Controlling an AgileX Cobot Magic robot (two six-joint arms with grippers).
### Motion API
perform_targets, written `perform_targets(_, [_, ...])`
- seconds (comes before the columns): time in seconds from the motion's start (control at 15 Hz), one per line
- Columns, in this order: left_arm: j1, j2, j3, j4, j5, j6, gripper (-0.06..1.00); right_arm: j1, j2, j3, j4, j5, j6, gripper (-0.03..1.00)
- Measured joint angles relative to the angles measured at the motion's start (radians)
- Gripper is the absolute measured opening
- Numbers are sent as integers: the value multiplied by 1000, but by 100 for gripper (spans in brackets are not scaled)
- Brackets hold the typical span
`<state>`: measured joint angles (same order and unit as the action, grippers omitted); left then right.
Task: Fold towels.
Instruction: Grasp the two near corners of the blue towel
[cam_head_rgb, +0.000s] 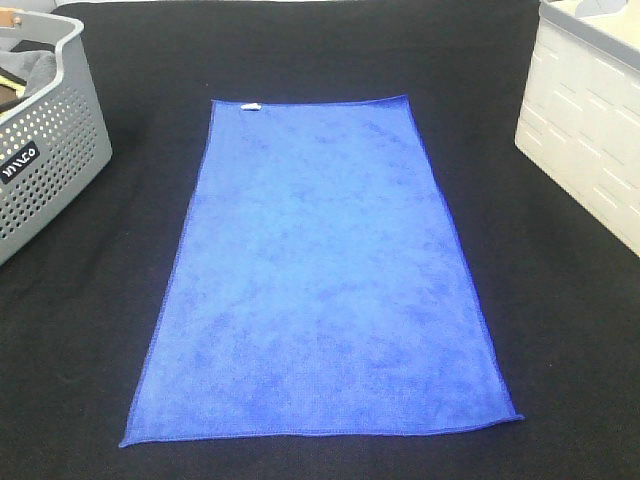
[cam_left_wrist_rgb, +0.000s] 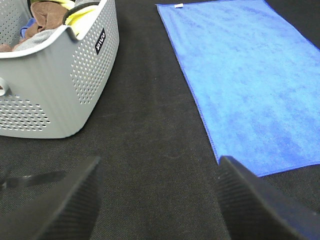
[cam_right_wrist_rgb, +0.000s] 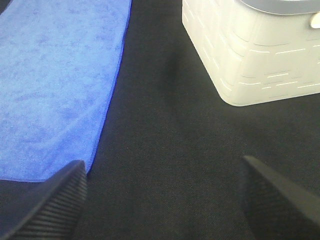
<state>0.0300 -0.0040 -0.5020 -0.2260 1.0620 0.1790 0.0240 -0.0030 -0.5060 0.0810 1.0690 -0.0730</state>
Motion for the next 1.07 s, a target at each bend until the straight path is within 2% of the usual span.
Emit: perform_targets(1.07, [0,0,0,0,0,0,63,0,0,0,0,0,0,78])
